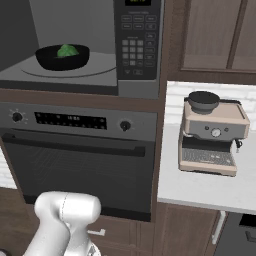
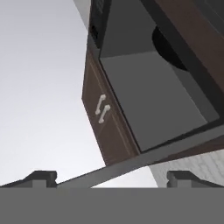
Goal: Pick the broccoli from the sink and place it in the bowl. Then pick the bowl and place it in the microwave. Then close the microwave door and press the start button.
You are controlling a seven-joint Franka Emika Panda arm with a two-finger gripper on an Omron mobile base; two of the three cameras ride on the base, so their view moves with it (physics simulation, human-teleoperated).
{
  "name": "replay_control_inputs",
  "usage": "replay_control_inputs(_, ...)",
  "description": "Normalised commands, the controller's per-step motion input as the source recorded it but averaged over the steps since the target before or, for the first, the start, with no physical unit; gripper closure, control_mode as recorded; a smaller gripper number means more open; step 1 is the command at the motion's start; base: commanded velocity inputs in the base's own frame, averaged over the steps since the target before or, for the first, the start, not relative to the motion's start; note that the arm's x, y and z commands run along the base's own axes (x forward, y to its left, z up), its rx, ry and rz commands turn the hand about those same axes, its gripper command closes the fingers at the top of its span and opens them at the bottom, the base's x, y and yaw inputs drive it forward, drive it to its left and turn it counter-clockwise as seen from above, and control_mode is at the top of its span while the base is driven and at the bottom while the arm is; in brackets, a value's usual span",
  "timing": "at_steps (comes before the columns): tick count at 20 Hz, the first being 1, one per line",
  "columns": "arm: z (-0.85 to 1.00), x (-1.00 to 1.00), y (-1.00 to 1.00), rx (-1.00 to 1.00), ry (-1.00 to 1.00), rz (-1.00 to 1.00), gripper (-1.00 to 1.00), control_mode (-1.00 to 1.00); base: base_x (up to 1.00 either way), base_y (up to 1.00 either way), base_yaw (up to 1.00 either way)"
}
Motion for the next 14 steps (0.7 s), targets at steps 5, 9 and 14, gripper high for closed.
replay_control_inputs(5,-0.29,0.01,0.35,-0.10,0.11,-0.13,-1.00,-1.00,0.00,0.00,0.00)
replay_control_inputs(9,-0.11,0.00,0.28,-0.01,0.05,-0.15,-1.00,-1.00,0.00,0.00,0.00)
replay_control_inputs(14,0.02,0.00,0.37,0.00,0.02,-0.16,-1.00,-1.00,0.00,0.00,0.00)
